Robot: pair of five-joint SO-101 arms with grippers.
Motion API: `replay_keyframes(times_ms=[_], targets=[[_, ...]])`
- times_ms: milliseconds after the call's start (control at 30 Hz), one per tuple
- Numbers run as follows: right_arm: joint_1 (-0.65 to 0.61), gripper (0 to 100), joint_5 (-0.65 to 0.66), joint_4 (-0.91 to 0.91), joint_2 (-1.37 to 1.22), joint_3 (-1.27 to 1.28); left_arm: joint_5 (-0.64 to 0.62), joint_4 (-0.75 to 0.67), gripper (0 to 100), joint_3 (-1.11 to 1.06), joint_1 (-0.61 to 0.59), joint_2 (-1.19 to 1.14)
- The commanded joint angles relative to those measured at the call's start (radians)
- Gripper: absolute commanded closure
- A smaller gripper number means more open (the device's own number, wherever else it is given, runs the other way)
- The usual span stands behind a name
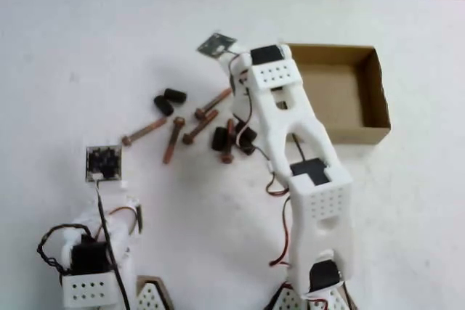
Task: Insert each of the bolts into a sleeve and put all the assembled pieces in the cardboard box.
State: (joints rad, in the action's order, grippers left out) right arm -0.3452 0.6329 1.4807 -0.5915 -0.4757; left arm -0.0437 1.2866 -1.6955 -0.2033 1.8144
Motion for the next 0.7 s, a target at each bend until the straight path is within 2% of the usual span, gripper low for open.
replay_keyframes(times_ms=[0, 200, 467, 667], targets=[[-0.018, 86.5, -0.002, -0.008, 0.008, -0.048, -0.012, -0.003, 98, 0.002, -0.010, 0.008], [-0.010, 86.5, 0.078, -0.008, -0.073, -0.044, -0.012, -0.003, 98, 0.002, -0.010, 0.008], [0.042, 86.8, 0.083, -0.085, -0.160, -0.051, -0.012, -0.003, 98, 0.002, -0.010, 0.008], [0.064, 86.8, 0.083, -0.077, -0.170, -0.044, -0.012, -0.003, 98, 0.002, -0.010, 0.008]])
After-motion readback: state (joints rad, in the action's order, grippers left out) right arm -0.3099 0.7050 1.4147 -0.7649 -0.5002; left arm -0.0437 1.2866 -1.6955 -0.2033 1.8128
